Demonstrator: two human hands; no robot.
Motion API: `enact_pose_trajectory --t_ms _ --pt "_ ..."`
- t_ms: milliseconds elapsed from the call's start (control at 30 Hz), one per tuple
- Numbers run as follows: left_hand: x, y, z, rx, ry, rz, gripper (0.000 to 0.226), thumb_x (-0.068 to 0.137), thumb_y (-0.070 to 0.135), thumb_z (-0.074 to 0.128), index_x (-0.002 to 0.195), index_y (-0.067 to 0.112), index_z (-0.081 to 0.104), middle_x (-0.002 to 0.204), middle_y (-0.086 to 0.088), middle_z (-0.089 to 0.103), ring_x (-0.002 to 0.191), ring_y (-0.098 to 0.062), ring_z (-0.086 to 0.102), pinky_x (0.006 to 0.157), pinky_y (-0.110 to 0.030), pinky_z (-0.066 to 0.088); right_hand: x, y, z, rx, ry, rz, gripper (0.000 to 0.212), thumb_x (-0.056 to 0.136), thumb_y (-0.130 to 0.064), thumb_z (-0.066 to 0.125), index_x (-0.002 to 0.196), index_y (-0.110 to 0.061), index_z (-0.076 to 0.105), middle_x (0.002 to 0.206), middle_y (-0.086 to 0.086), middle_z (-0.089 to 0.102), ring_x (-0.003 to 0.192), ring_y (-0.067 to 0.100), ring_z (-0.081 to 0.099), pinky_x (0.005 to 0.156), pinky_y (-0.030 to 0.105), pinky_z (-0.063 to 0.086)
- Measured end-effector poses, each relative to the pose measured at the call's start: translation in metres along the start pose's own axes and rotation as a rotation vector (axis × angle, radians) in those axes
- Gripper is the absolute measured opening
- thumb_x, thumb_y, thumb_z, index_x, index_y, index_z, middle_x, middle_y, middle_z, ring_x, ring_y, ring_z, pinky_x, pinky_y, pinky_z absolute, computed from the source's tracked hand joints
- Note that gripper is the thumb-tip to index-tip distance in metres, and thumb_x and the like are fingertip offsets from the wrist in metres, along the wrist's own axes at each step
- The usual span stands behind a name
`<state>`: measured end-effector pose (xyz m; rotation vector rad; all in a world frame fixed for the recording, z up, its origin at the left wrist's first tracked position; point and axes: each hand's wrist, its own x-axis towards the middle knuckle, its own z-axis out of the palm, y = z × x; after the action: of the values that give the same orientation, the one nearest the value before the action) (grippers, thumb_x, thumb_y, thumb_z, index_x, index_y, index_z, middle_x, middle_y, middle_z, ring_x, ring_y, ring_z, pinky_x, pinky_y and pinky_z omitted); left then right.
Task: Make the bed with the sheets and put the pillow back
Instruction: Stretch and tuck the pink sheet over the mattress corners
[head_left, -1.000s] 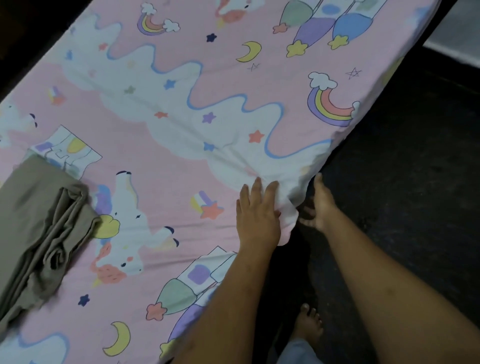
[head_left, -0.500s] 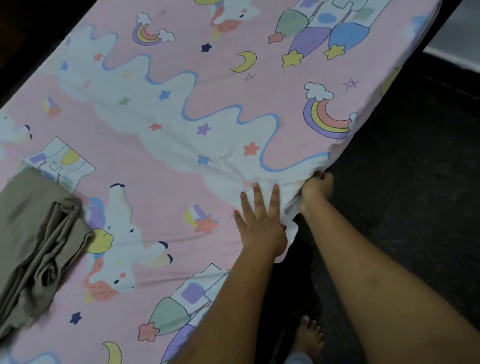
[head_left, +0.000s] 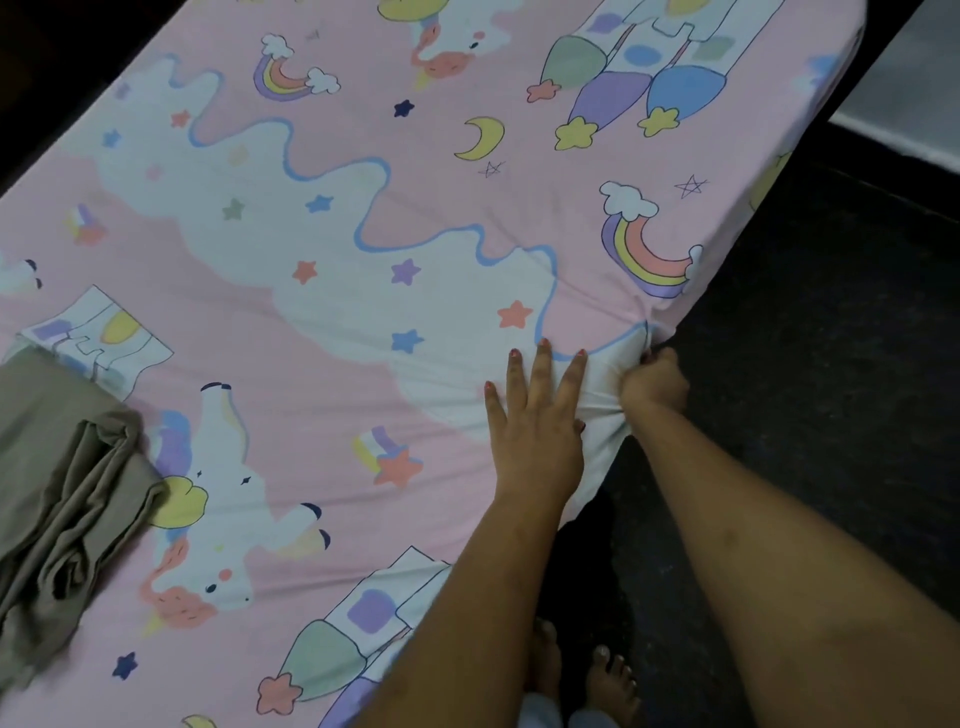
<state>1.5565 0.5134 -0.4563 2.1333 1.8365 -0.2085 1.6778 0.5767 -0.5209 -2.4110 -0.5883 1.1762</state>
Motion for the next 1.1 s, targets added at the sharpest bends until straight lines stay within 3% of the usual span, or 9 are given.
enact_pose_trajectory --t_ms 100,300,367,433,500,600,733,900,1100 --pt "0.012 0.002 -0.003 -0.018 -0.041 0.016 0.073 0.098 0.038 0.042 0.148 0.038 -0.010 0.158 -0.001 -0.019 0.144 -0.032 -0.018 0.114 -0.055 -0.002 0.010 -0.002 -0.010 0.129 -0.077 -0.029 0.036 0.099 -0.031 0.043 0.131 -0.016 0.049 0.130 0.016 0.052 0.116 0.036 0.053 0.096 0.047 0.046" --pt "0.041 0.009 -0.021 -0.074 -0.205 0.045 0.074 0.096 0.046 0.043 0.149 0.038 -0.008 0.158 -0.001 -0.018 0.144 -0.031 -0.017 0.113 -0.057 -0.001 0.039 -0.035 -0.039 0.591 -0.328 0.179 0.072 0.086 -0.075 0.025 0.128 -0.022 0.052 0.117 0.005 0.059 0.105 0.029 0.057 0.092 0.052 0.045" --pt "0.052 0.008 -0.030 -0.070 -0.279 0.060 0.074 0.096 0.047 0.042 0.149 0.038 -0.009 0.158 0.000 -0.018 0.145 -0.031 -0.015 0.114 -0.056 0.000 0.042 -0.055 -0.044 0.610 -0.332 0.175 0.057 0.091 -0.066 0.032 0.110 -0.019 0.060 0.099 0.005 0.064 0.092 0.026 0.061 0.084 0.045 0.050" --pt "0.059 0.009 -0.037 -0.065 -0.332 0.060 0.074 0.096 0.048 0.041 0.149 0.038 -0.010 0.158 0.001 -0.020 0.144 -0.032 -0.015 0.114 -0.056 0.001 0.044 -0.071 -0.044 0.631 -0.248 0.172 0.034 0.099 -0.041 0.038 0.094 -0.014 0.059 0.091 0.006 0.063 0.082 0.024 0.062 0.070 0.033 0.053" --pt "0.060 0.014 -0.039 -0.064 -0.344 0.047 0.072 0.097 0.046 0.039 0.148 0.039 -0.011 0.157 0.001 -0.021 0.144 -0.034 -0.015 0.113 -0.058 0.002 0.047 -0.080 -0.046 0.625 -0.089 0.106 0.025 0.100 -0.021 0.037 0.107 -0.009 0.058 0.101 0.008 0.059 0.085 0.023 0.059 0.071 0.032 0.052" --pt "0.061 0.022 -0.040 -0.099 -0.304 0.018 0.067 0.099 0.042 0.036 0.148 0.041 -0.010 0.157 0.003 -0.021 0.144 -0.033 -0.015 0.111 -0.062 0.003 0.055 -0.088 -0.058 0.695 0.112 0.055 0.029 0.101 -0.016 0.035 0.121 -0.003 0.051 0.109 0.011 0.056 0.092 0.021 0.053 0.074 0.030 0.043" --pt "0.077 0.045 -0.040 -0.133 -0.150 0.011 0.066 0.099 0.038 0.039 0.149 0.038 -0.004 0.159 0.002 -0.013 0.146 -0.026 -0.009 0.111 -0.061 0.006 0.075 -0.083 -0.075 0.458 0.215 0.042 0.033 0.103 -0.017 0.031 0.125 0.000 0.049 0.127 0.018 0.054 0.110 0.029 0.056 0.086 0.034 0.044" --pt "0.122 0.079 -0.045 -0.083 -0.110 0.040 0.066 0.098 0.037 0.041 0.151 0.034 0.002 0.159 0.000 -0.009 0.146 -0.027 -0.009 0.112 -0.060 0.007 0.083 -0.062 -0.069 0.161 0.121 0.034 0.032 0.100 -0.017 0.036 0.121 -0.003 0.055 0.125 0.020 0.057 0.114 0.036 0.055 0.092 0.036 0.043" --pt "0.170 0.113 -0.058 -0.058 -0.155 -0.024 0.066 0.099 0.037 0.039 0.149 0.038 -0.003 0.159 0.001 -0.013 0.145 -0.031 -0.012 0.110 -0.064 0.004 0.112 -0.057 -0.076 -0.082 -0.193 0.117 0.029 0.097 -0.024 0.048 0.118 -0.006 0.058 0.118 0.012 0.060 0.105 0.031 0.058 0.083 0.034 0.047"
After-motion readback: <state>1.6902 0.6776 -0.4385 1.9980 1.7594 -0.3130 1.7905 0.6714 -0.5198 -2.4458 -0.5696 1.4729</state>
